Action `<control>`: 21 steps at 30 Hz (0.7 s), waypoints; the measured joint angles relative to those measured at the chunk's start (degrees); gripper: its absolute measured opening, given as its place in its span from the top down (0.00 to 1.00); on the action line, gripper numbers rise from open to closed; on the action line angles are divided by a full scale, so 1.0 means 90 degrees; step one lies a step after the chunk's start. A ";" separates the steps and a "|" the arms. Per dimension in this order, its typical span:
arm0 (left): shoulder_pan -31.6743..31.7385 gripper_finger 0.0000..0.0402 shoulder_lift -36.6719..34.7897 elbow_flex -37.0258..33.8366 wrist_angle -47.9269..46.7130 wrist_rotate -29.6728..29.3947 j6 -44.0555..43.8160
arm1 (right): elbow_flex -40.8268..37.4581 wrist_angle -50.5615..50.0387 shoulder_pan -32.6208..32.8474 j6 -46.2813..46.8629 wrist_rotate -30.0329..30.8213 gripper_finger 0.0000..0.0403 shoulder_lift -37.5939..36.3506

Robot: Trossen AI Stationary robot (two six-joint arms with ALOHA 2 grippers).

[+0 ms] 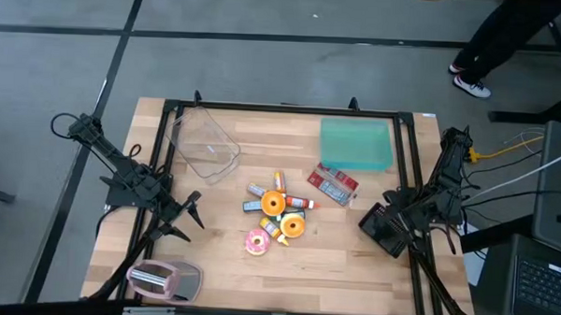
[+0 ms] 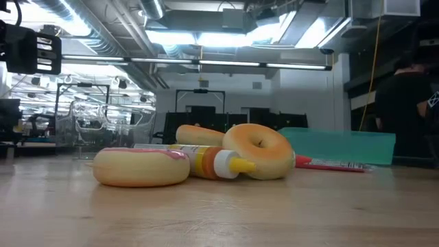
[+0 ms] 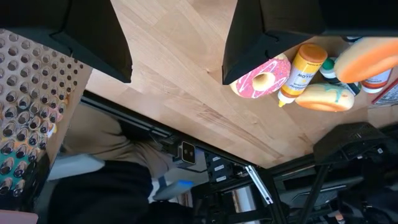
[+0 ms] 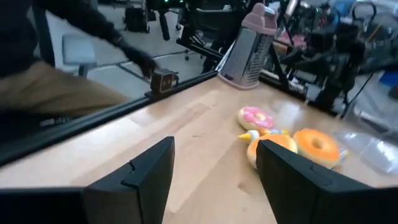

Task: Pick & Place Food Item
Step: Put the pink donut into the black bin

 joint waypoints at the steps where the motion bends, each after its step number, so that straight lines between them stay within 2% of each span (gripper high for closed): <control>1: -0.0001 0.39 -0.0002 0.0000 0.0000 -0.0001 0.0000 | 0.0000 0.0020 0.0000 -0.0200 0.0029 0.44 0.0001; 5: -0.0002 0.39 0.0000 0.0000 0.0000 0.0000 -0.0002 | 0.0000 0.0224 0.0000 -0.0638 0.0363 0.44 0.0002; 12: -0.0001 0.39 0.0000 -0.0003 0.0059 -0.0010 -0.0013 | -0.0002 0.1048 -0.0001 -0.0886 0.0326 0.44 0.0002; 16: -0.0002 0.40 -0.0006 -0.0010 0.0730 -0.0621 0.0444 | -0.0002 0.1469 -0.0002 -0.1567 0.0210 0.44 0.0002; 19: -0.0002 0.40 0.0000 -0.0007 0.1202 -0.1248 0.1405 | -0.0001 0.1824 -0.0002 -0.2116 -0.0211 0.44 0.0002; 21: -0.0001 0.39 -0.0002 -0.0007 0.1746 -0.1456 0.1633 | -0.0002 0.2028 -0.0002 -0.2562 -0.0513 0.44 0.0002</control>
